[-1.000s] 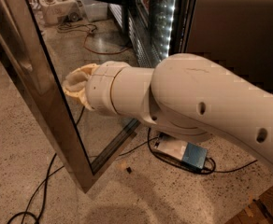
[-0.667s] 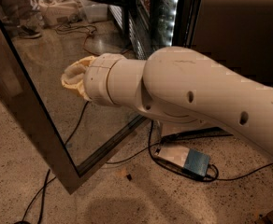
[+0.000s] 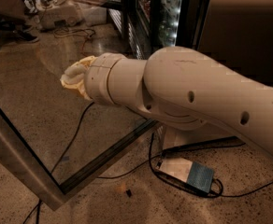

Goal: Close right fridge door

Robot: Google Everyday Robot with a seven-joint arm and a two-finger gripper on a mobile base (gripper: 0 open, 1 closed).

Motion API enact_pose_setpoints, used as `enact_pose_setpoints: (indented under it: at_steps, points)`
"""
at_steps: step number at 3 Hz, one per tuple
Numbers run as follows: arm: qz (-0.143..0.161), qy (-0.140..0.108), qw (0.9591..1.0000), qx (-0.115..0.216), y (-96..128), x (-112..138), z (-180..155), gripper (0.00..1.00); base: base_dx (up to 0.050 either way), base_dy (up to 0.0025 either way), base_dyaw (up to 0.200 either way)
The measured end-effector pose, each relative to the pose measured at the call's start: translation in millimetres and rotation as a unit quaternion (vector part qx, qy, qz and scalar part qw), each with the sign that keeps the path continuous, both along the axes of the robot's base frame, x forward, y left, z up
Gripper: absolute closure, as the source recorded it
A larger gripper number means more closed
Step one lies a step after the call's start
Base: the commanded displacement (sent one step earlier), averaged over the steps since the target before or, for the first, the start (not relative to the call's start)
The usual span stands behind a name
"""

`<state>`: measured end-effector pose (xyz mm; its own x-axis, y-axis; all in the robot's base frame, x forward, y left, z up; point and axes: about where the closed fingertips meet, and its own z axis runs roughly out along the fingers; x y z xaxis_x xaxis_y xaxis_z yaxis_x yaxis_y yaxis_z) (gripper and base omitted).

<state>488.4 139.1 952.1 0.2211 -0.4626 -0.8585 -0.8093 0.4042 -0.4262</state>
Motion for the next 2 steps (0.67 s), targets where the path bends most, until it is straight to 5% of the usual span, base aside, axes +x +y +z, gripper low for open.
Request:
enact_pose_setpoints:
  at_steps: [2]
  points:
    - [0.000, 0.000, 1.0000, 0.000, 0.0, 0.0, 0.0, 1.00, 0.049, 0.00001, 0.000]
